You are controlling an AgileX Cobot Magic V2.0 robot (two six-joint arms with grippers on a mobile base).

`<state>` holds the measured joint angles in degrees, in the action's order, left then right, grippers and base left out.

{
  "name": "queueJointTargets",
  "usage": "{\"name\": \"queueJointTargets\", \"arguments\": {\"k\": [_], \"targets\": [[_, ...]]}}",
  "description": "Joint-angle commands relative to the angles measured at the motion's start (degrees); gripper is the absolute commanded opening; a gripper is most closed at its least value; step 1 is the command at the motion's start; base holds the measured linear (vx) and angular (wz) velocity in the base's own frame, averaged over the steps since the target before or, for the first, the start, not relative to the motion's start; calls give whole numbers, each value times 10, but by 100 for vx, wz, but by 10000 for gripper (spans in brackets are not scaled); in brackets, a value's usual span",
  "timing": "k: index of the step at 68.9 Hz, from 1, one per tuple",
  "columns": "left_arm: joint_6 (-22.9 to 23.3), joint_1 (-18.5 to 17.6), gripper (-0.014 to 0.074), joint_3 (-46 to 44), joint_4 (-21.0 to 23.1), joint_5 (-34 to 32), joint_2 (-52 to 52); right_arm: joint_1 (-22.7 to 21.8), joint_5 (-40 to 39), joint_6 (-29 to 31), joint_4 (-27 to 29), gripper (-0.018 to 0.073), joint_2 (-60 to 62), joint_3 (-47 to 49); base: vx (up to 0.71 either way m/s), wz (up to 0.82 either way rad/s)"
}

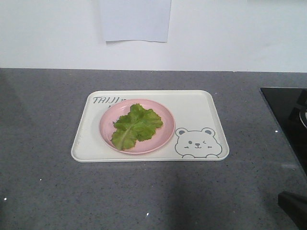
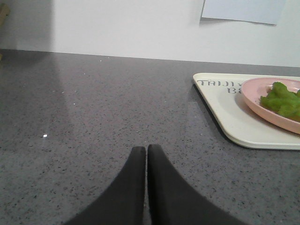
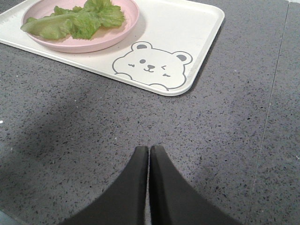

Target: Transfer vegetables to tray and serve

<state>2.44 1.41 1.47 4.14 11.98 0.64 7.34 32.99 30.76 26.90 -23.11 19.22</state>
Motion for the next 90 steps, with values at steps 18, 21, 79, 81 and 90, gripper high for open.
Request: {"name": "queueJointTargets", "arguments": {"k": [18, 21, 79, 81, 90], "targets": [[2, 2, -6, 15, 2, -40, 8, 0, -32, 5, 9, -6, -2, 15, 0, 0], [2, 2, -6, 15, 2, -40, 8, 0, -32, 5, 9, -6, -2, 15, 0, 0], [2, 2, -6, 15, 2, -40, 8, -50, -277, -414, -283, -3, 241, -217, 0, 0], [2, 2, -6, 15, 2, -40, 8, -59, -285, -414, -286, -3, 243, -217, 0, 0], [2, 2, -6, 15, 2, -40, 8, -88, -345, -413, -305, -3, 242, -218, 0, 0]]}}
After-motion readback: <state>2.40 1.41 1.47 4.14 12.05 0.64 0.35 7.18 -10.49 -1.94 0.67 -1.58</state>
